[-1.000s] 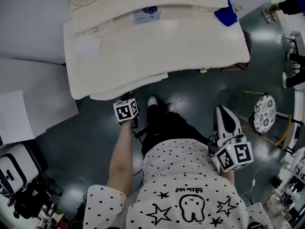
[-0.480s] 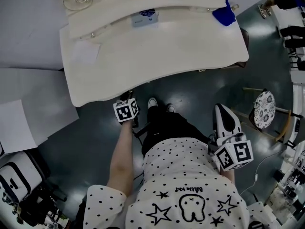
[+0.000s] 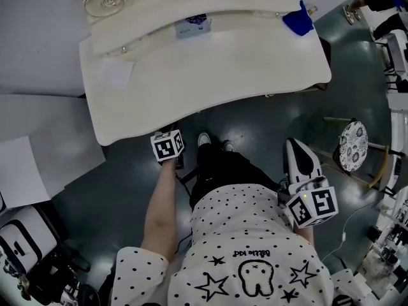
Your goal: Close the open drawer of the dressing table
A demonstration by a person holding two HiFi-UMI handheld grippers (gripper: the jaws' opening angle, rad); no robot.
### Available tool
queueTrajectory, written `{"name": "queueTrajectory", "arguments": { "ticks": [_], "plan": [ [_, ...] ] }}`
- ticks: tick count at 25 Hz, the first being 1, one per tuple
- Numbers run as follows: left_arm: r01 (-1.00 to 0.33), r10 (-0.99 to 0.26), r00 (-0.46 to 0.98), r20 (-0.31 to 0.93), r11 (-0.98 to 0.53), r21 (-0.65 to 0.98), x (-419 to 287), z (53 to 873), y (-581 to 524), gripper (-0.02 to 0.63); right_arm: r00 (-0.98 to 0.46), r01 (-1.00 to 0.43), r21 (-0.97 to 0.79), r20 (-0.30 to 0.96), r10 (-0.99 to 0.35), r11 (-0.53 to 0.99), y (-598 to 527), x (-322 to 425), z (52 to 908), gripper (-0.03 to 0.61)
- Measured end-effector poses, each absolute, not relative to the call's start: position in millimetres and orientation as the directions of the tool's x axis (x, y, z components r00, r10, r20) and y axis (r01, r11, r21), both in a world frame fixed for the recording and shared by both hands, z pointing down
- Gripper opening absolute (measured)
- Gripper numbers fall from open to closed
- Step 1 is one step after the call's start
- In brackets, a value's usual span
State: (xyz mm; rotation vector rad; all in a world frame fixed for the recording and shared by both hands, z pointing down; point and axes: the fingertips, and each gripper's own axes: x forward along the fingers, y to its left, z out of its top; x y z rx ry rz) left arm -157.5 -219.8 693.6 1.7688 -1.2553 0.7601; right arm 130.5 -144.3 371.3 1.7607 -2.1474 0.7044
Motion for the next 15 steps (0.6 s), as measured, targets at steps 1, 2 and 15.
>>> {"name": "queueTrajectory", "arguments": {
  "ticks": [1,2,15],
  "plan": [
    [-0.947,-0.453,0.320,0.832,-0.166,0.273,-157.5,693.7,-219.6,0.130,-0.223,-0.970,-0.195,0.500,-0.837,0.142,-144.0,130.2,371.4,0.009],
    [-0.948,-0.453,0.319,0.832,-0.163,0.274,-157.7,693.7,-219.6,0.130,-0.226,-0.970,-0.197,0.498,-0.837,0.144,-143.8,130.2,371.4,0.008],
    [-0.949,-0.406,0.315,0.858,-0.105,0.299,-160.9,692.2,-189.5,0.158,-0.274,-0.955,-0.234,0.475,-0.836,0.181,-126.6,140.0,369.2,0.009]
  ]
}}
